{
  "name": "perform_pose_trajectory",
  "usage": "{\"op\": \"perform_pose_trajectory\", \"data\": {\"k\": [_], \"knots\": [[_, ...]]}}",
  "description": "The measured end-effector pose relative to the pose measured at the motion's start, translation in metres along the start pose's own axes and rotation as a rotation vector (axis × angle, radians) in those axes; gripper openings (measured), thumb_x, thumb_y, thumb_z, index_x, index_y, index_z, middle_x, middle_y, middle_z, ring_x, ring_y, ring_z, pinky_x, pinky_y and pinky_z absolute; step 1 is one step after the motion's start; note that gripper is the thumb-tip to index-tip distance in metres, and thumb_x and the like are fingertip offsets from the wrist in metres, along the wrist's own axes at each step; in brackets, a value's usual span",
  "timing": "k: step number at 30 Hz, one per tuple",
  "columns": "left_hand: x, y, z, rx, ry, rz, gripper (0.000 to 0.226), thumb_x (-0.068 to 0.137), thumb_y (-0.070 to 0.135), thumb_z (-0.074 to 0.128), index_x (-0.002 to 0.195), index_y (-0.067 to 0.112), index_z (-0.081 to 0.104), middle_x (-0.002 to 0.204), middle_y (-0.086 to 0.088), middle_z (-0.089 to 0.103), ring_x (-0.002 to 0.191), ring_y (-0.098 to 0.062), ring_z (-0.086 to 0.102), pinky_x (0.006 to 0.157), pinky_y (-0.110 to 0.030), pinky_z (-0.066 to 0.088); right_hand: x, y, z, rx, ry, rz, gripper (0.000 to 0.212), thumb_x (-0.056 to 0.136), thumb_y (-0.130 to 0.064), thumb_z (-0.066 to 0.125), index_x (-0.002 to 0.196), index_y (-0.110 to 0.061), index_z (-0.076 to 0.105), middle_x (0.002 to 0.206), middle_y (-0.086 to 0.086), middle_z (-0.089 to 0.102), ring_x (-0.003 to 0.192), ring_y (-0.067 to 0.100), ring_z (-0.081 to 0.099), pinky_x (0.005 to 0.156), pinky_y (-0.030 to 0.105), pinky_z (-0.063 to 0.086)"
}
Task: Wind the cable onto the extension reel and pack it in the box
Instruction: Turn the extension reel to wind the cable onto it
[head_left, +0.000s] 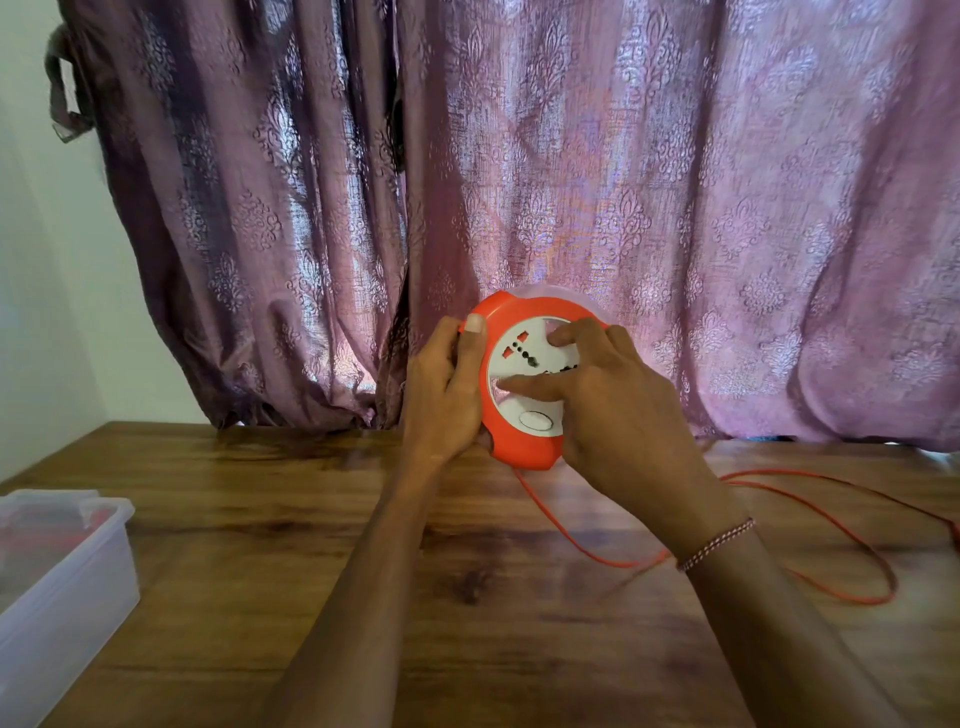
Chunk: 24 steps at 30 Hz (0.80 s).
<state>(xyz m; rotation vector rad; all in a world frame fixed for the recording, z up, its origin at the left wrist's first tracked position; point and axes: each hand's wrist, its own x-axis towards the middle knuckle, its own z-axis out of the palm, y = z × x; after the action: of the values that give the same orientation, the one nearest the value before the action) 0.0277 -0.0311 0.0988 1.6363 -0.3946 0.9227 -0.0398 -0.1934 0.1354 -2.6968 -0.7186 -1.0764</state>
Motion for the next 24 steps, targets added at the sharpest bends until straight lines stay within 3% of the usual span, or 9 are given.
{"op": "perform_pose_trajectory", "data": {"k": [1,5,8,11,16,19,22,24], "knots": [[0.000,0.001,0.000,0.005,0.002,0.003,0.042,0.101,0.055,0.042,0.074,0.022,0.041,0.063,0.014,0.051,0.061,-0.004,0.044,0.063,-0.040,0.043,0.000,0.000,0.001,0.008,0.020,0.024,0.057,0.070,-0.043,0.031,0.117,-0.054,0.059,0.121,0.006,0.050,0.113,0.029,0.047,0.065,0.038,0.049],[0.000,0.001,0.000,-0.001,0.012,-0.003,0.038,0.104,0.049,0.043,0.073,0.026,0.042,0.061,0.015,0.051,0.058,-0.004,0.043,0.059,-0.036,0.042,0.000,0.002,0.009,0.008,0.050,0.136,0.064,0.076,-0.051,0.061,0.136,-0.053,0.038,0.110,0.008,0.051,0.104,0.030,0.055,0.072,0.040,0.051],[0.001,0.000,0.000,-0.002,0.014,0.001,0.037,0.106,0.041,0.045,0.072,0.027,0.041,0.060,0.015,0.050,0.056,-0.001,0.042,0.054,-0.026,0.040,0.001,0.000,0.009,0.012,0.080,0.199,0.065,0.076,-0.063,0.056,0.138,-0.044,0.043,0.104,0.012,0.064,0.094,0.034,0.062,0.072,0.040,0.051],[0.001,-0.001,0.000,-0.002,0.013,0.002,0.038,0.106,0.042,0.045,0.071,0.028,0.040,0.060,0.015,0.049,0.057,-0.001,0.041,0.056,-0.031,0.041,0.001,-0.002,0.006,0.003,0.069,0.193,0.063,0.078,-0.063,0.053,0.137,-0.042,0.046,0.099,0.009,0.065,0.092,0.033,0.061,0.071,0.040,0.050],[0.001,-0.002,0.001,-0.020,0.005,0.001,0.037,0.103,0.049,0.044,0.071,0.031,0.041,0.060,0.015,0.049,0.057,-0.003,0.041,0.057,-0.034,0.040,0.002,0.005,-0.004,0.069,0.046,0.083,0.045,0.089,-0.037,0.059,0.133,-0.031,0.056,0.106,0.007,0.057,0.103,0.029,0.051,0.078,0.046,0.051],[0.001,-0.003,0.000,-0.020,0.000,-0.007,0.036,0.103,0.050,0.044,0.070,0.038,0.044,0.060,0.015,0.050,0.059,-0.005,0.042,0.058,-0.034,0.040,0.003,0.008,-0.010,0.037,0.001,-0.035,0.043,0.086,-0.015,0.050,0.125,-0.028,0.063,0.122,0.004,0.054,0.109,0.027,0.045,0.073,0.040,0.052],[0.000,-0.004,-0.001,-0.046,-0.006,-0.018,0.034,0.103,0.050,0.045,0.071,0.038,0.047,0.062,0.015,0.052,0.060,-0.004,0.044,0.059,-0.030,0.041,0.003,0.010,-0.014,0.050,-0.033,-0.087,0.054,0.077,-0.026,0.031,0.113,-0.035,0.070,0.136,0.001,0.049,0.115,0.025,0.041,0.072,0.035,0.049],[0.000,-0.003,-0.001,-0.055,-0.004,-0.022,0.035,0.103,0.050,0.046,0.071,0.036,0.047,0.063,0.015,0.051,0.061,-0.005,0.045,0.059,-0.029,0.041,0.003,0.008,-0.014,0.052,-0.046,-0.113,0.047,0.077,-0.018,0.039,0.102,-0.037,0.074,0.138,-0.001,0.050,0.114,0.026,0.042,0.073,0.037,0.049]]}}
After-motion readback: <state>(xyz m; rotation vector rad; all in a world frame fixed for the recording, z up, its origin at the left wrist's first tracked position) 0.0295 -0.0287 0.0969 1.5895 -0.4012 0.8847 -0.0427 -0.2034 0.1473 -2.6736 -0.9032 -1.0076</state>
